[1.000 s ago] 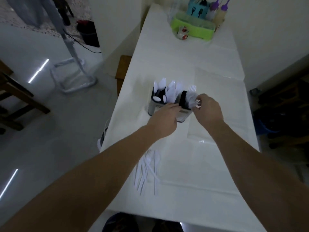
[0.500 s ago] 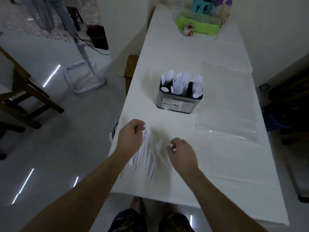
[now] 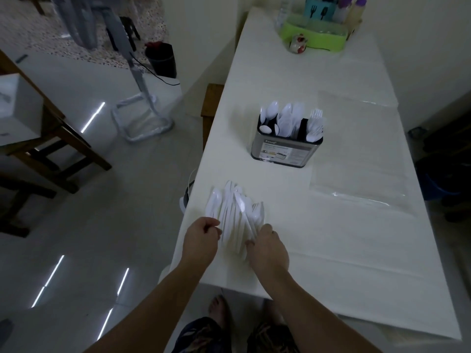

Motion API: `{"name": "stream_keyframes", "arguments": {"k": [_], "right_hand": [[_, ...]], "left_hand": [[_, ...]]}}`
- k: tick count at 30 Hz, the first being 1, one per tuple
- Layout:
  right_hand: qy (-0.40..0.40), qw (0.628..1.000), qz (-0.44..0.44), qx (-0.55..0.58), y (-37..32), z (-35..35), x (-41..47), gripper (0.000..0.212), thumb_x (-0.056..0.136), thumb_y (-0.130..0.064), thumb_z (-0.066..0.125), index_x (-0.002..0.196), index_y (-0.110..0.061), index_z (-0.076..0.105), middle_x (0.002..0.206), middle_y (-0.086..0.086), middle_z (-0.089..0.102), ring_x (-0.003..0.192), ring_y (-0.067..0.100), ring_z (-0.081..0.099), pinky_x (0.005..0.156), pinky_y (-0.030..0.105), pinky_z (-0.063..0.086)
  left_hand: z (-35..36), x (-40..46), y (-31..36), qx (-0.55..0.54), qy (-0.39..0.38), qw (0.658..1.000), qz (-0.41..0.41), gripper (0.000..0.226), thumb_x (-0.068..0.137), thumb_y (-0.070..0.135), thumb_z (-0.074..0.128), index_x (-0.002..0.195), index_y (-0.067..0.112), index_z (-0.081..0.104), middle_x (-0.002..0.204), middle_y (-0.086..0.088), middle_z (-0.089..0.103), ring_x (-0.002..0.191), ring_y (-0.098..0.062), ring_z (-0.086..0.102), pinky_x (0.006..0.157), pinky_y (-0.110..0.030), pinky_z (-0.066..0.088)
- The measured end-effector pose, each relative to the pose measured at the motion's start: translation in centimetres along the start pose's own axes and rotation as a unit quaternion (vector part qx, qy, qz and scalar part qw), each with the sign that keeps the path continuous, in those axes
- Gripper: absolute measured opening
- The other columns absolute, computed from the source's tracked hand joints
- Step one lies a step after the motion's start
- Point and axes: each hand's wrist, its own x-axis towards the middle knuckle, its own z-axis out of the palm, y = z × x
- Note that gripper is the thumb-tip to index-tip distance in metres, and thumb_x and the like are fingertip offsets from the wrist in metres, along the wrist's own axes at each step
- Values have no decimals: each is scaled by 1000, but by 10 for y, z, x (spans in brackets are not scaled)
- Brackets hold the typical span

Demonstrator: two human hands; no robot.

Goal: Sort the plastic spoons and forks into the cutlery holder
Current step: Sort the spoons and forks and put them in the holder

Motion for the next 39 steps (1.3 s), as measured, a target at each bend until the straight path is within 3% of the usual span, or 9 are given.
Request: {"name": "stream_keyframes", "arguments": {"k": [11,16,21,25,27,29,32,35,39], "right_hand": [[-4,999,8,-36,1,-4,3,25,95,-33,43,101,-16,60,89,0,64,71,17,55,59,26,42],[12,1000,0,-2,1,-8,-2,21,94,-35,45,89,-20,59,76,-5,61,65,13,58,55,27,48],[7,993,-107,55,-11,-6,-18,24,91,-43,49,88,-22,61,80,-3,67,73,18,64,65,34,54],[-5,985,-156,73,-19,0,-30,26,95,-46,45,99,-26,63,87,-5,69,78,16,66,67,33,54],[6,989,-128,79,-15,2,-29,29,97,-45,40,97,-25,61,88,-4,68,80,17,65,69,35,54],[30,995,-43,81,-4,1,-21,24,97,-41,41,95,-23,57,91,-2,65,82,22,65,70,36,52],[29,996,70,54,15,-1,-10,21,97,-35,45,107,-17,50,104,3,59,91,28,64,71,35,49],[1,995,98,19,21,1,-3,27,97,-37,44,109,-14,52,106,5,62,94,27,64,72,34,50],[-36,991,125,18,19,2,4,28,92,-38,47,100,-15,62,92,2,67,82,22,65,68,31,54]], "left_hand": [[10,-5,4,11,-58,998,-17,22,92,6,47,97,17,66,85,-4,70,81,-19,67,64,-27,52],[18,-5,10,13,-80,997,-15,20,95,12,47,100,15,66,88,-6,70,83,-21,67,72,-32,55],[27,0,18,-1,-87,996,-19,26,97,40,52,89,19,65,88,-4,71,84,-20,69,79,-38,56],[27,6,25,-40,-75,996,-39,21,100,25,49,99,13,66,86,-3,74,81,-18,70,68,-28,55],[24,11,23,-50,-67,995,-45,21,101,21,47,100,13,66,79,-5,73,77,-21,70,70,-33,57],[21,16,21,-61,-66,995,-50,21,101,19,46,102,11,65,70,-7,67,67,-21,66,61,-32,52],[19,18,20,-66,-74,992,-76,18,100,21,50,101,11,65,71,-8,61,57,-16,55,54,-28,45],[21,20,19,-85,-96,986,-105,18,99,25,53,101,11,64,73,-7,58,53,-14,48,49,-27,42],[20,22,19,-112,-120,977,-134,16,96,20,54,100,9,65,71,-6,54,54,-14,46,50,-27,41]]}}
